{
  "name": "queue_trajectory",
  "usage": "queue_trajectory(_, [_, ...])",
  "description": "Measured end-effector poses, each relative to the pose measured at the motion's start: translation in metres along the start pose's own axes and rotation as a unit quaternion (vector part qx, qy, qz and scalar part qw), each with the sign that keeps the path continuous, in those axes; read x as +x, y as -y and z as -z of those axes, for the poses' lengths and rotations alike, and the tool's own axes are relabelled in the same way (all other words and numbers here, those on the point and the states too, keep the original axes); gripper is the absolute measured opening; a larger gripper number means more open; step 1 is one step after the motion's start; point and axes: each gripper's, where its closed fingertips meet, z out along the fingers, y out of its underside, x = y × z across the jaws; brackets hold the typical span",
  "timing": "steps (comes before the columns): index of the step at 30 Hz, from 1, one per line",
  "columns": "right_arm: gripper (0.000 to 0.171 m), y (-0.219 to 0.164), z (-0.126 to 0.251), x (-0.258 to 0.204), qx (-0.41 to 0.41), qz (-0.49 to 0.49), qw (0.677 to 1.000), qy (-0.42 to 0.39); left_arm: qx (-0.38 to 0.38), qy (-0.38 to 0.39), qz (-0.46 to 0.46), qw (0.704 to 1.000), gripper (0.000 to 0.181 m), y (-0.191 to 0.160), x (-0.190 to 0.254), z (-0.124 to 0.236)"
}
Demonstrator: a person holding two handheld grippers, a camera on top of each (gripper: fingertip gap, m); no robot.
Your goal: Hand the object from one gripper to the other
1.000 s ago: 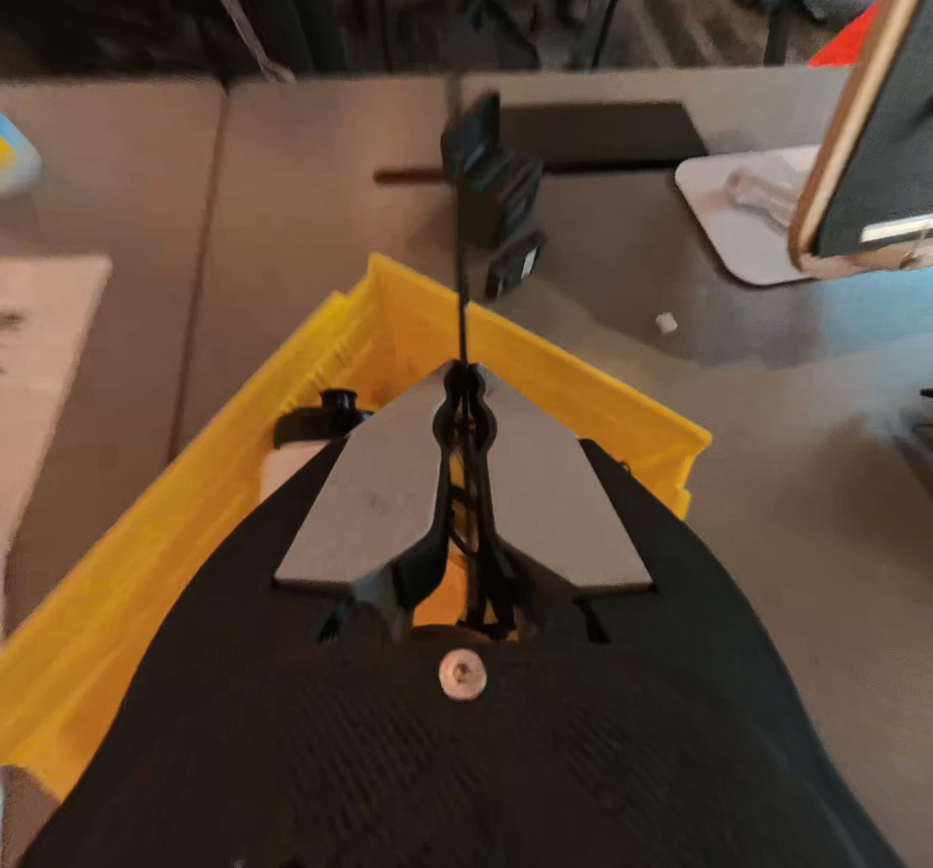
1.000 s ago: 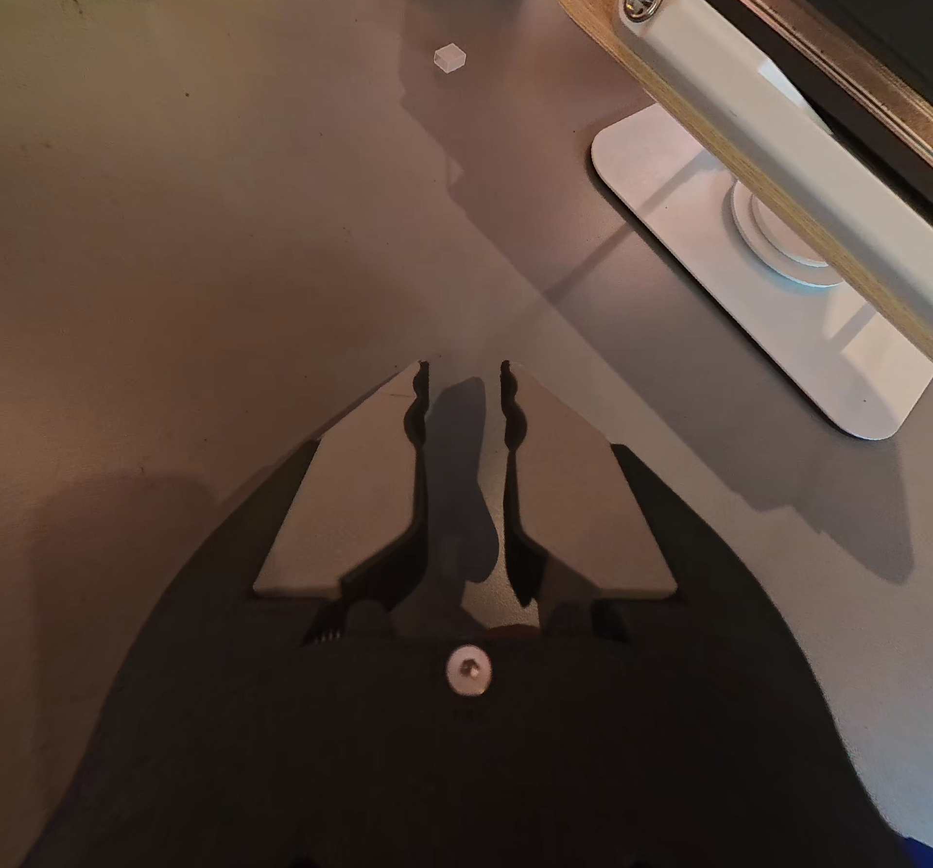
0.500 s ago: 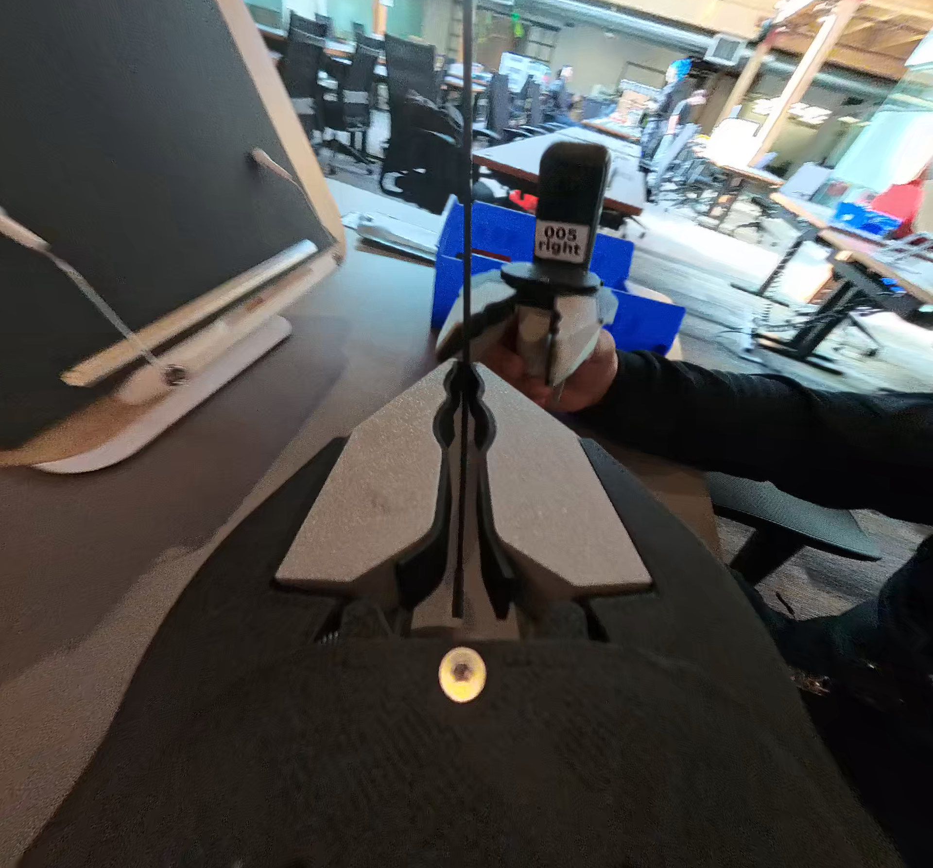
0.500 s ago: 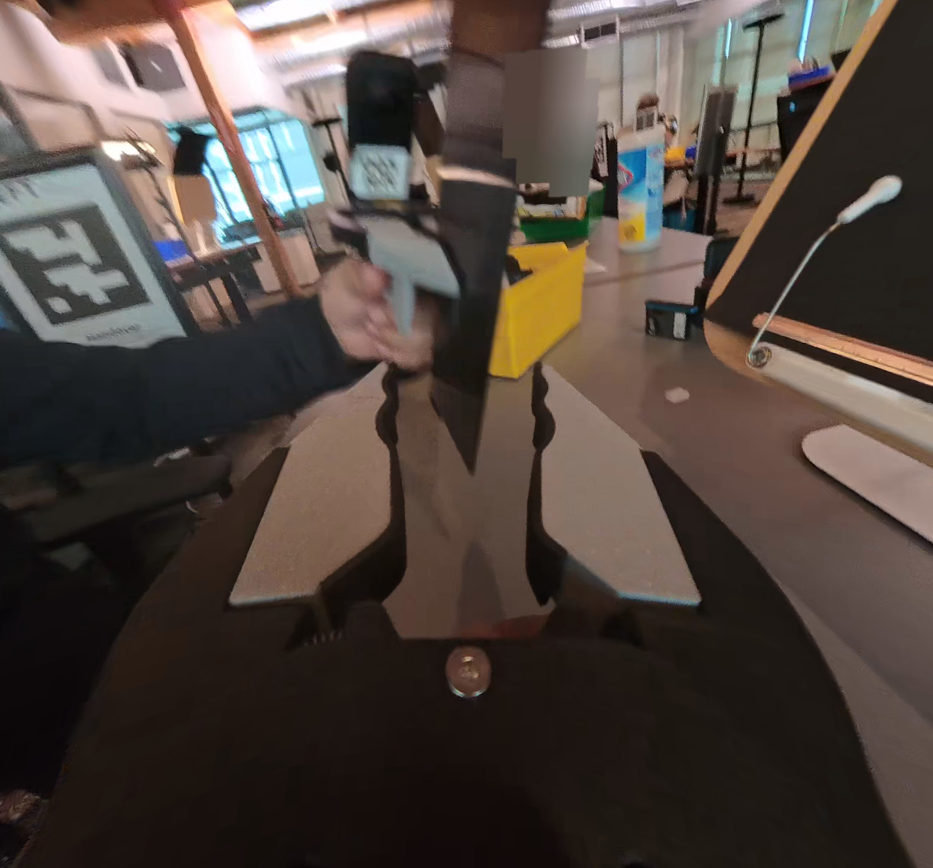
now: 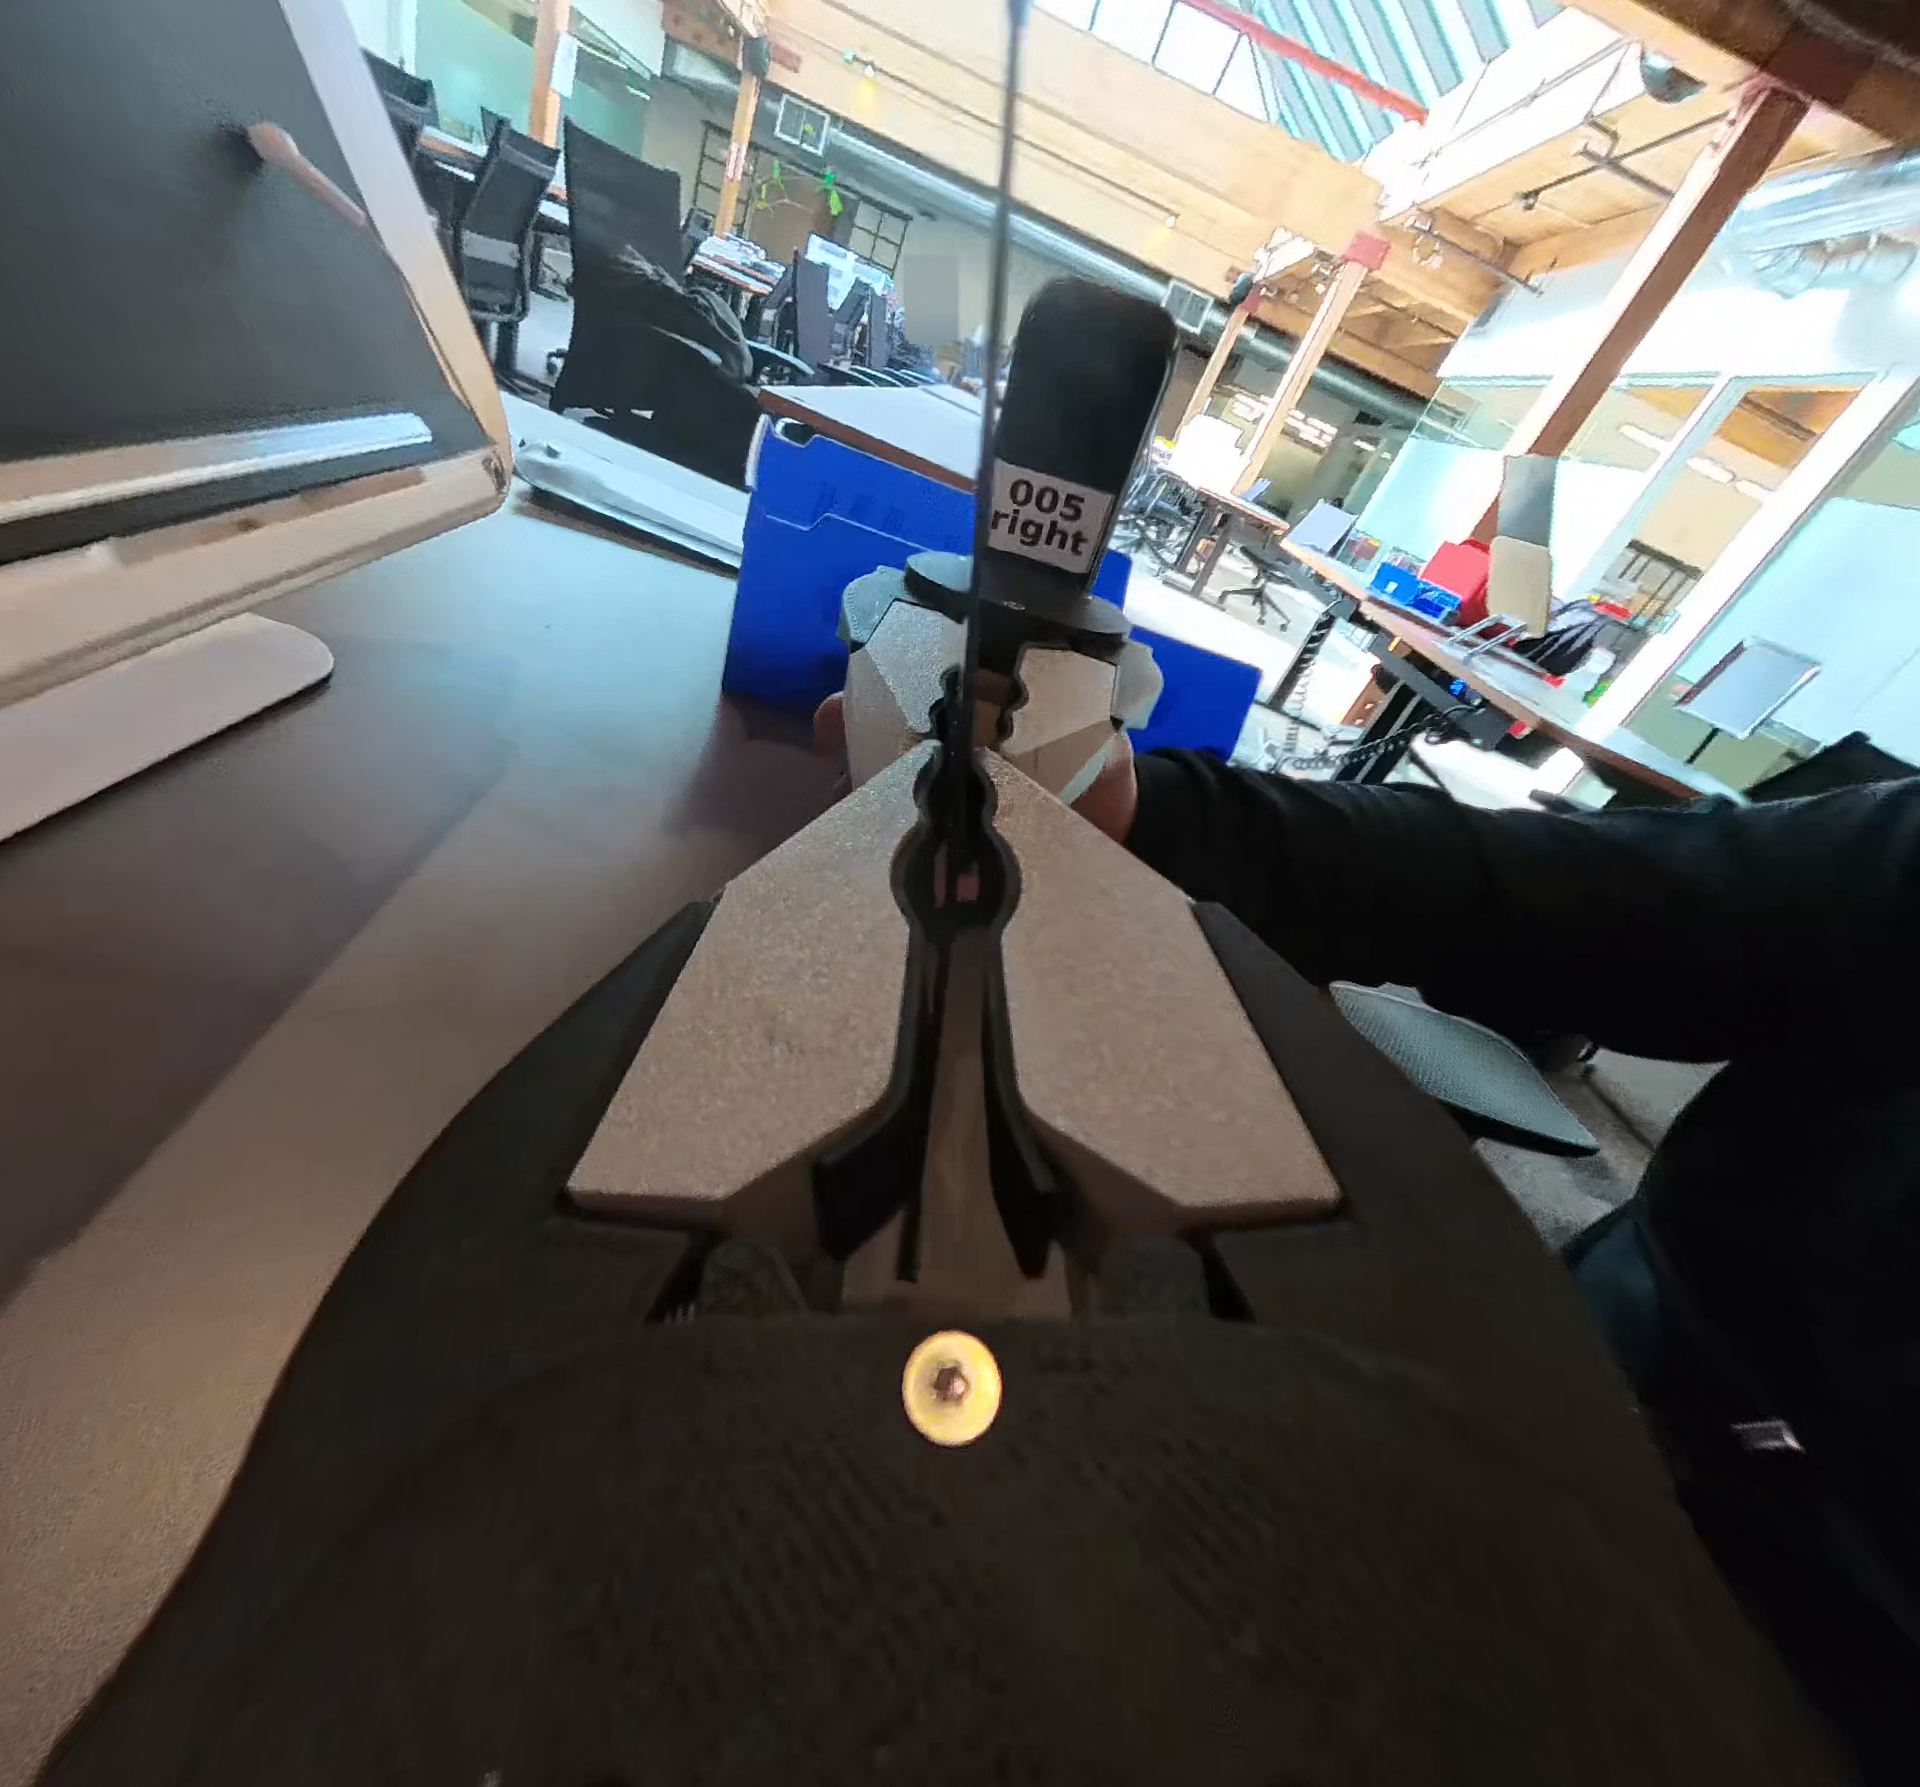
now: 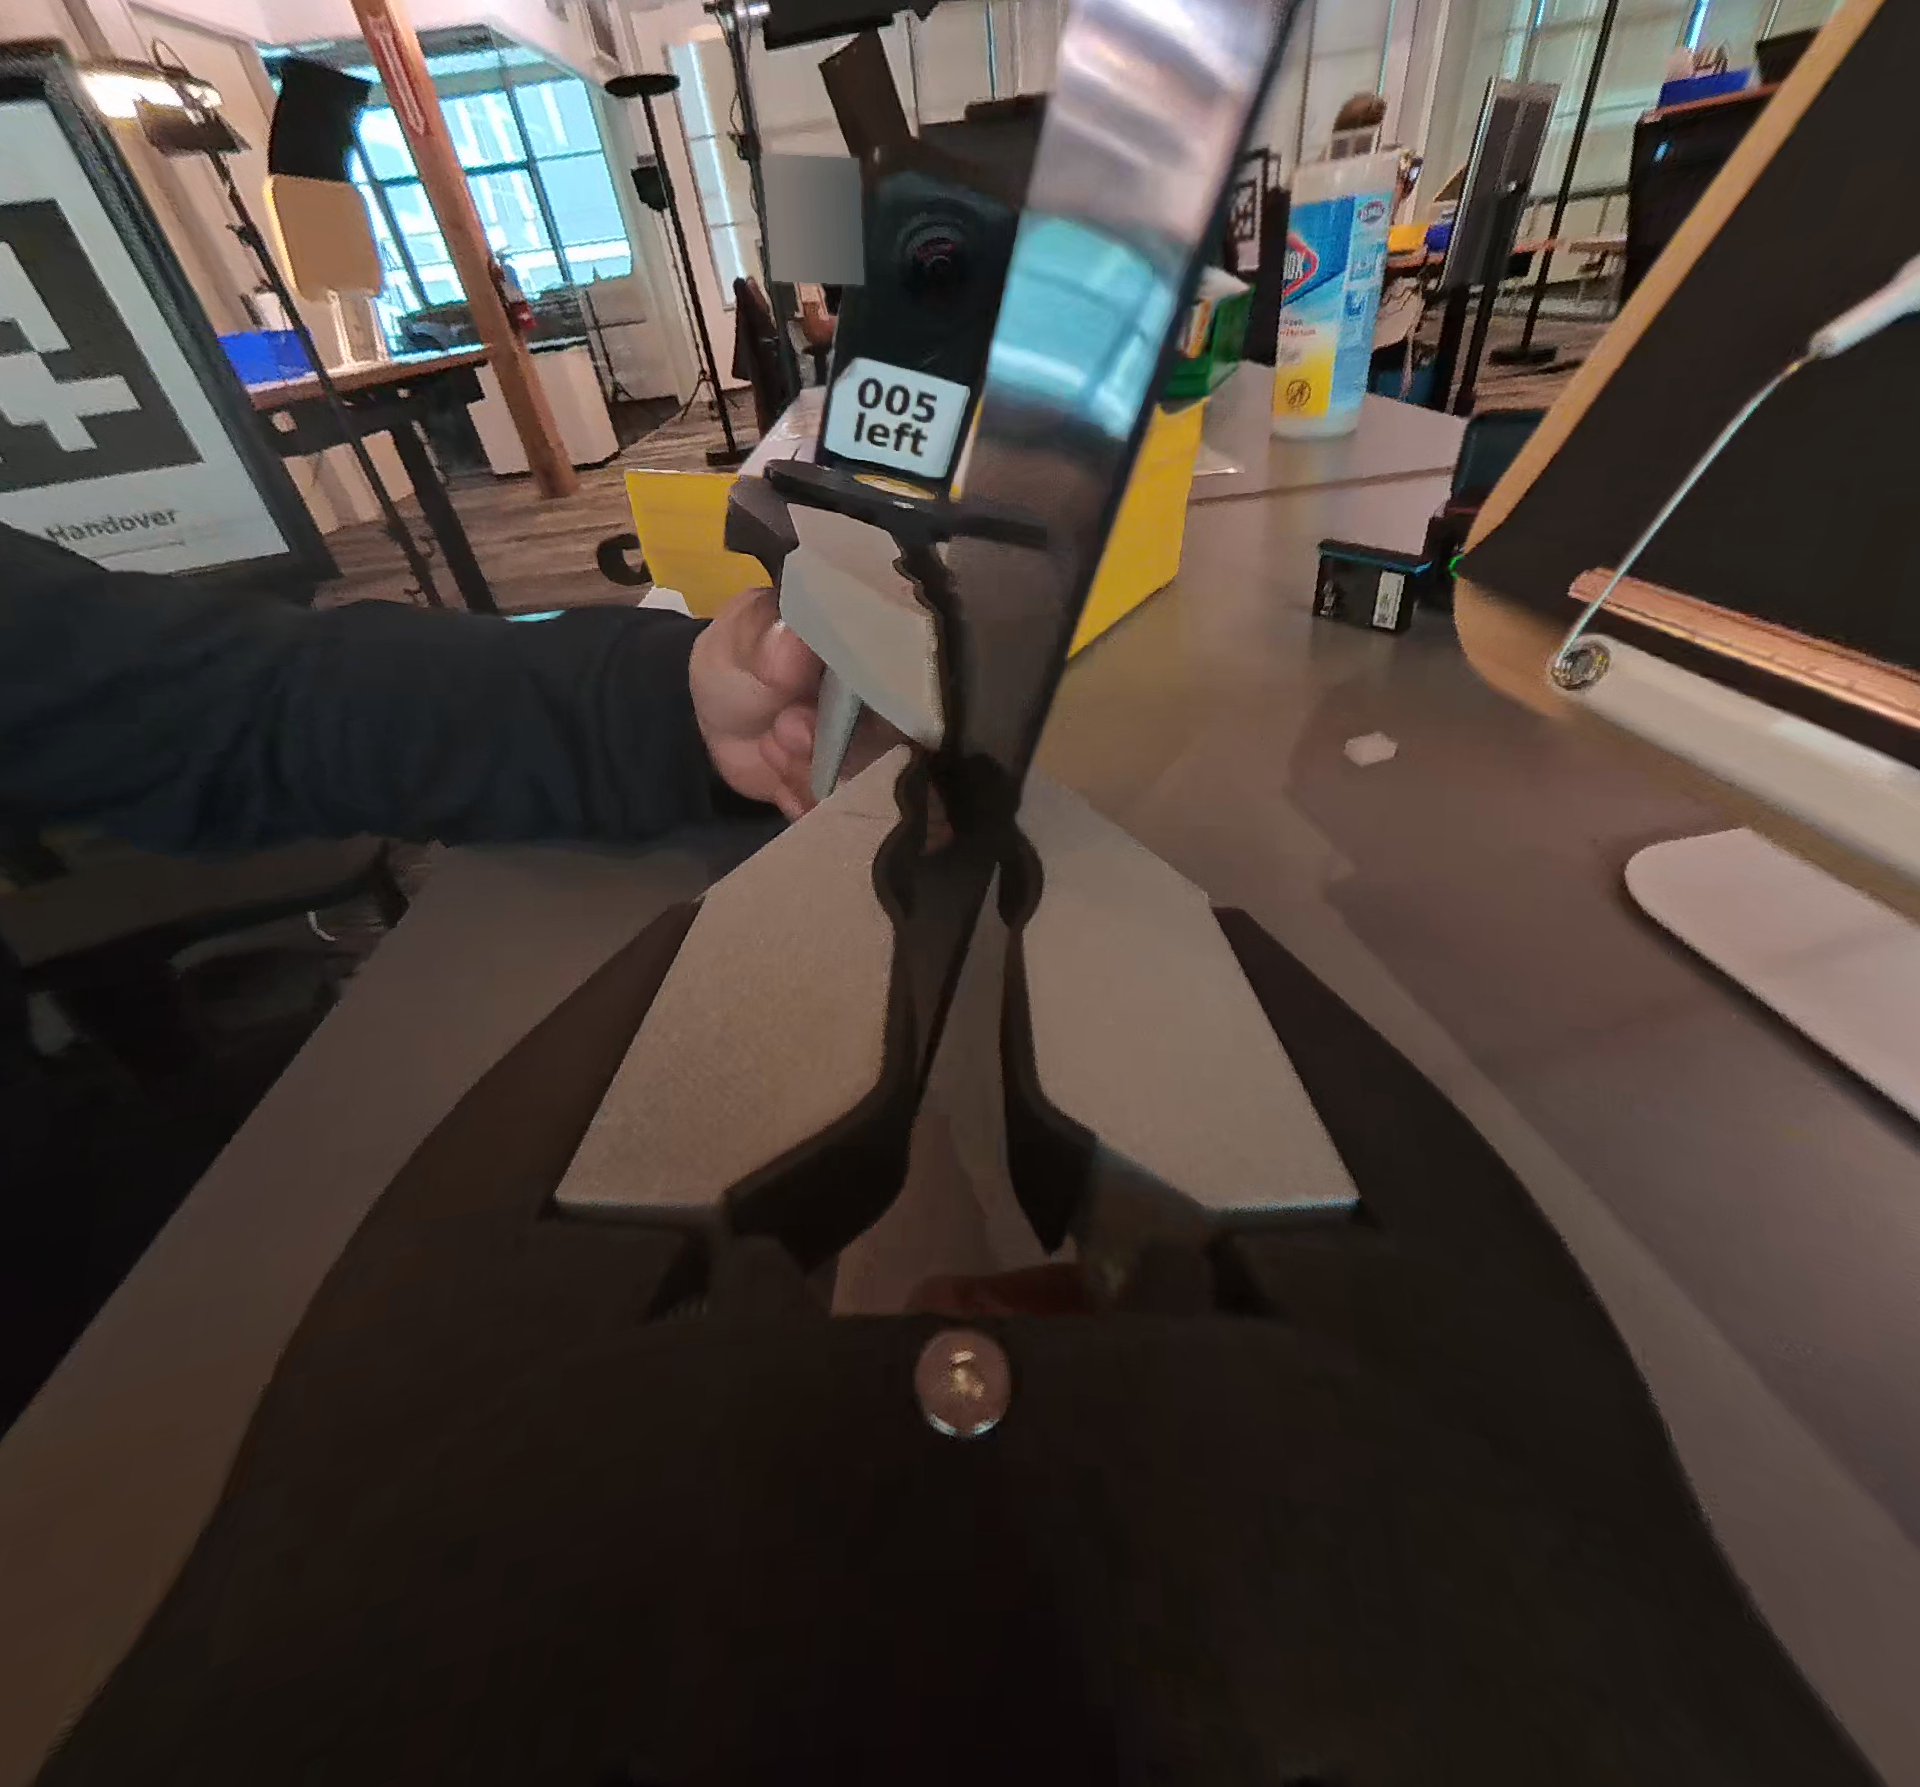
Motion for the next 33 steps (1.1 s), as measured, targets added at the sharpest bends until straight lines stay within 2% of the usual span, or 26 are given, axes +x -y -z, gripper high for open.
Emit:
queue_trajectory(4, [0.005, -0.005, 0.004, 0.000, -0.012, -0.007, 1.000, -0.004, -0.013, 0.032, -0.031, 0.999, 0.000, -0.005, -0.001, -0.003])
queue_trajectory(10, [0.005, -0.005, 0.005, -0.005, -0.013, 0.007, 1.000, -0.012, -0.014, 0.020, -0.016, 1.000, 0.000, -0.006, 0.004, -0.002])
queue_trajectory(11, [0.003, -0.005, 0.005, -0.005, -0.012, 0.007, 1.000, -0.013, -0.016, 0.020, -0.018, 1.000, 0.004, -0.006, 0.005, -0.001])
queue_trajectory(12, [0.000, -0.004, 0.006, -0.005, -0.009, 0.007, 1.000, -0.013, -0.017, 0.033, -0.018, 0.999, 0.020, -0.006, 0.002, 0.001])
queue_trajectory(13, [0.000, -0.003, 0.007, -0.002, -0.003, 0.006, 1.000, -0.022, -0.019, 0.046, -0.022, 0.999, 0.023, -0.006, -0.002, 0.003])
queue_trajectory(16, [0.000, 0.003, 0.015, 0.002, 0.014, -0.017, 0.999, -0.025, -0.010, 0.053, -0.029, 0.998, 0.003, -0.004, -0.009, 0.012])
queue_trajectory(19, [0.000, 0.002, 0.016, 0.005, 0.012, -0.012, 0.999, -0.036, -0.006, 0.052, 0.005, 0.999, 0.003, -0.005, -0.013, 0.013])
queue_trajectory(22, [0.000, 0.009, 0.018, 0.005, 0.026, -0.006, 0.999, -0.037, -0.003, 0.053, 0.024, 0.998, 0.014, -0.005, -0.016, 0.013])
queue_trajectory(24, [0.000, 0.014, 0.022, 0.008, 0.044, -0.018, 0.998, -0.036, -0.008, 0.047, 0.016, 0.999, 0.003, -0.007, -0.015, 0.012])
queue_trajectory(27, [0.000, 0.014, 0.024, 0.010, 0.042, -0.032, 0.998, -0.031, -0.020, 0.053, 0.000, 0.998, 0.002, -0.010, -0.015, 0.010])
queue_trajectory(30, [0.000, 0.017, 0.024, 0.010, 0.032, 0.007, 0.998, -0.053, -0.013, 0.069, 0.012, 0.997, 0.005, -0.008, -0.019, 0.010])
queue_trajectory(33, [0.000, 0.025, 0.026, 0.006, 0.016, 0.092, 0.991, -0.095, 0.002, 0.077, 0.046, 0.996, 0.022, -0.004, -0.027, 0.016])
